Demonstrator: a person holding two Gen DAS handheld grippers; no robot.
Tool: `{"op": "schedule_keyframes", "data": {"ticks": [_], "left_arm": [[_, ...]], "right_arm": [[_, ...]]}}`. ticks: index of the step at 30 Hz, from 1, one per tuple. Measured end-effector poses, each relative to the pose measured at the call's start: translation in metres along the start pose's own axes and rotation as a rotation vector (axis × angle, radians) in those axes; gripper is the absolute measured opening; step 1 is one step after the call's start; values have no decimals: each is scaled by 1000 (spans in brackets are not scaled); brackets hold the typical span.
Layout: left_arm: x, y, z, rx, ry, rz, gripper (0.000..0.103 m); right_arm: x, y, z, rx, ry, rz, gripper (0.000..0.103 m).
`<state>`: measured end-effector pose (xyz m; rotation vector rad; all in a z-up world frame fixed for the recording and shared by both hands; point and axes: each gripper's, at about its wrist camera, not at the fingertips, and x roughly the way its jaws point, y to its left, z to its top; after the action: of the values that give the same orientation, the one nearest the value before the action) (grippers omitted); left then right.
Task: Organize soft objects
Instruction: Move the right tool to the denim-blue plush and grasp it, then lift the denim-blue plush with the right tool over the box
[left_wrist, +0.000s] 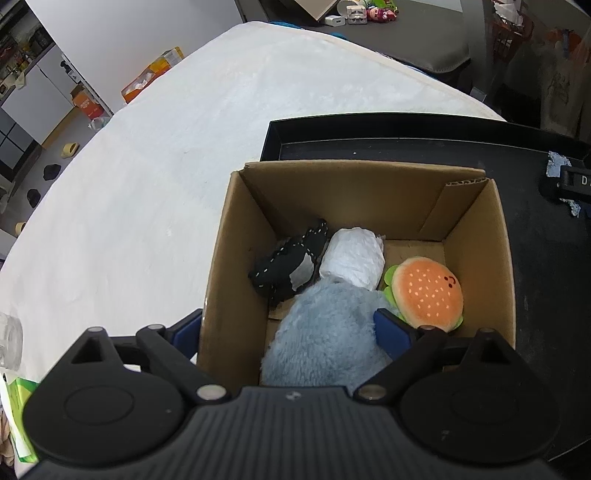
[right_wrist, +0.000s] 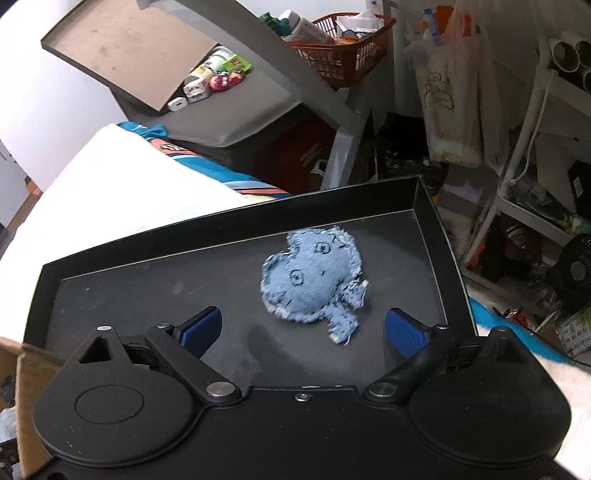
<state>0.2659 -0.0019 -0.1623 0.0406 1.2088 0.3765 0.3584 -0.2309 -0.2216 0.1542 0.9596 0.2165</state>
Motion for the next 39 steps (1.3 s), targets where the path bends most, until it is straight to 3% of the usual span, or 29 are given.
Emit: {"op": "schedule_keyframes", "data": {"ticks": [6,9,14,23,39], "left_arm": [[2,-1,1,-1,3,4,95],[3,-1,1,-3,4,0,95],[2,0,1,-9,1,-4,95],[-9,6,-8,-22,-8,-31,95],[-30,28,-31,-38,-32,-68,95]], "right_arm": [[7,0,7,-24,-32,-31,87],[6,4,8,-82,-48,-64,52],[-7,-4,9,-57,-51,-30,31],[-29,-4,-6,-64,-23,-15,25],[-78,11,-20,-82,-57,-11,25]]}}
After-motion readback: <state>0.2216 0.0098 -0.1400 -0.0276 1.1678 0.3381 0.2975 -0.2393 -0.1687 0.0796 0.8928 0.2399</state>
